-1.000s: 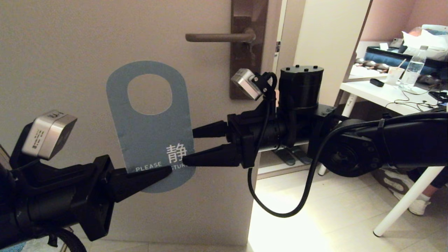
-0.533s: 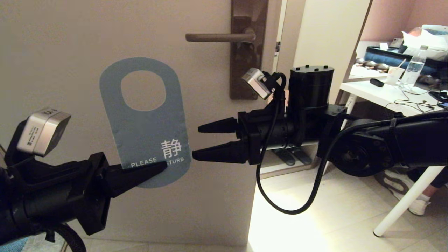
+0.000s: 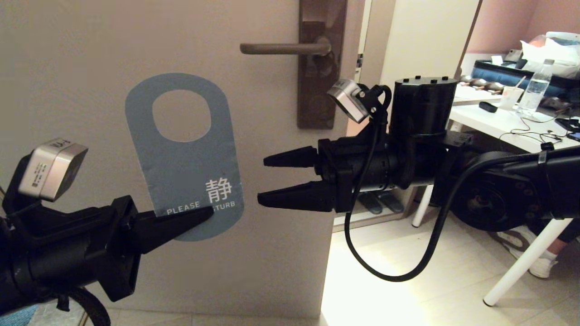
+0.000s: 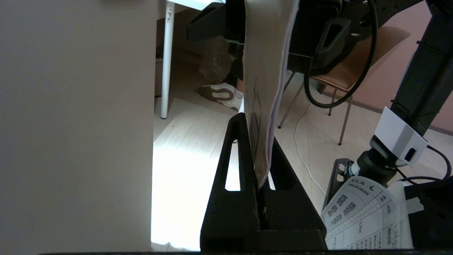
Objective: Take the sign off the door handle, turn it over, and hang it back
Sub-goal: Hang the sign back with the other side facing out
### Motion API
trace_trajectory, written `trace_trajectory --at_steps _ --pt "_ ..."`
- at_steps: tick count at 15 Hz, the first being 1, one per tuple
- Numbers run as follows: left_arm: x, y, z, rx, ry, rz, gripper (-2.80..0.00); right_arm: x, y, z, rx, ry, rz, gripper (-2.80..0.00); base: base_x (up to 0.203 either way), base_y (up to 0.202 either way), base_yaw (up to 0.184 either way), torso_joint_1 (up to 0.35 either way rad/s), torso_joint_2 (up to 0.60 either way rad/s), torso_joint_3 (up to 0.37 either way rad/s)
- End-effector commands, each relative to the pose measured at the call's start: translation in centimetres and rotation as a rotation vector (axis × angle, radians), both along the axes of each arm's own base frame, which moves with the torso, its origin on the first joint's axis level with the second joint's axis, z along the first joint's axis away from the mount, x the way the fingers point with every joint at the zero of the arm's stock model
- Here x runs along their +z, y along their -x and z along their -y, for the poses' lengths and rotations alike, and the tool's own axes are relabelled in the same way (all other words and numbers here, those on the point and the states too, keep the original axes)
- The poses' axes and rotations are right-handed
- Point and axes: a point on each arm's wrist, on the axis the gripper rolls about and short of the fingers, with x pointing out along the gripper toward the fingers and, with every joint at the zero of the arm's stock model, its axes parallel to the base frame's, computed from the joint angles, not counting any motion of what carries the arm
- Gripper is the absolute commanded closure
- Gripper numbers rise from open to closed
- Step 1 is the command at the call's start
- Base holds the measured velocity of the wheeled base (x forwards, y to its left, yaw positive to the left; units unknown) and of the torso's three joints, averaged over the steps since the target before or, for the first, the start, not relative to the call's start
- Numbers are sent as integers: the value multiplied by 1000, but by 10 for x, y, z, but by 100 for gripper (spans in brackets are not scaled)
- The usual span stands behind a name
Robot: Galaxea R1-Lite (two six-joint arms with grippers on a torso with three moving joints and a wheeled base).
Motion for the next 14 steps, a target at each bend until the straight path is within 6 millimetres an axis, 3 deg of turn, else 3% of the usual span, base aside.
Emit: trace_trajectory --at_steps 1,4,5,14 --pt "1 1 -1 -2 5 7 0 4 3 2 6 -10 12 -280 0 0 0 0 0 0" --pt "2 3 -1 -2 8 14 0 -1 4 3 6 -24 30 -280 0 0 0 0 0 0" --pt "3 4 -2 -3 9 14 0 -1 6 4 6 -25 32 0 0 0 0 0 0 0" --pt "0 10 -4 -1 6 11 0 5 8 6 -46 -33 48 0 0 0 0 0 0 0"
